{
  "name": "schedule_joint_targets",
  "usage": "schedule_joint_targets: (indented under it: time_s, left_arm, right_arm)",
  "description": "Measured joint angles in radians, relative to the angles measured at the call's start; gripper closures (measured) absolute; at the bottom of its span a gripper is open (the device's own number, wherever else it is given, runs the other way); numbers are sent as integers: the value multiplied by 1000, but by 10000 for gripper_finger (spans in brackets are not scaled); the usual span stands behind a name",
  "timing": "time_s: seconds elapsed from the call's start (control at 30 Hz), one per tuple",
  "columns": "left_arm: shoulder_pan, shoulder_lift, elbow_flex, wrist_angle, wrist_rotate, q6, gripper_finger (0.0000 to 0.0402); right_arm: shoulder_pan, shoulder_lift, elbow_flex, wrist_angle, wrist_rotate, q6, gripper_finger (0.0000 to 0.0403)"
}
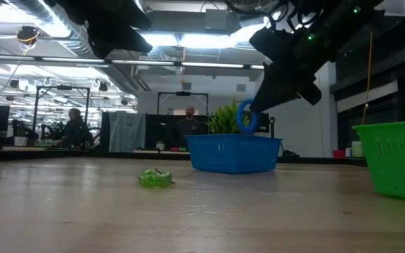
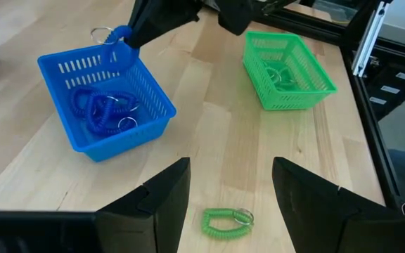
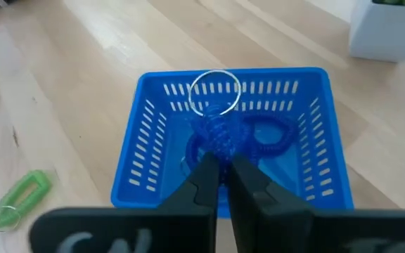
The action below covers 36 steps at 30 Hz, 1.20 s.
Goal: Sort spring keychains
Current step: Put the blue spring keychain into the blue bin, then put the green spring keychain into the green bin
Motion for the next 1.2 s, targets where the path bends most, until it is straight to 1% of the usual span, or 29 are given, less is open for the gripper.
schedule_joint_targets:
  time_s: [0.2,0.33,0.77,1.07,1.2]
  left_arm:
    - [0,0,0,0,-16,0,206]
    - [0,0,0,0,-15,1,206]
    - [0,2,0,0,-15,1,206]
    - [0,2,0,0,-16,1,206]
    - [0,2,0,0,-16,4,206]
  right_arm:
    - [0,0,-8,24,0,1,383]
    - [0,0,-8,34,-23,3,364]
    - [-4,0,-8,39,-15,2,282]
    - [-7,0,-8,64,-13,0,211]
    - [-7,0,-8,91,18,-2,181]
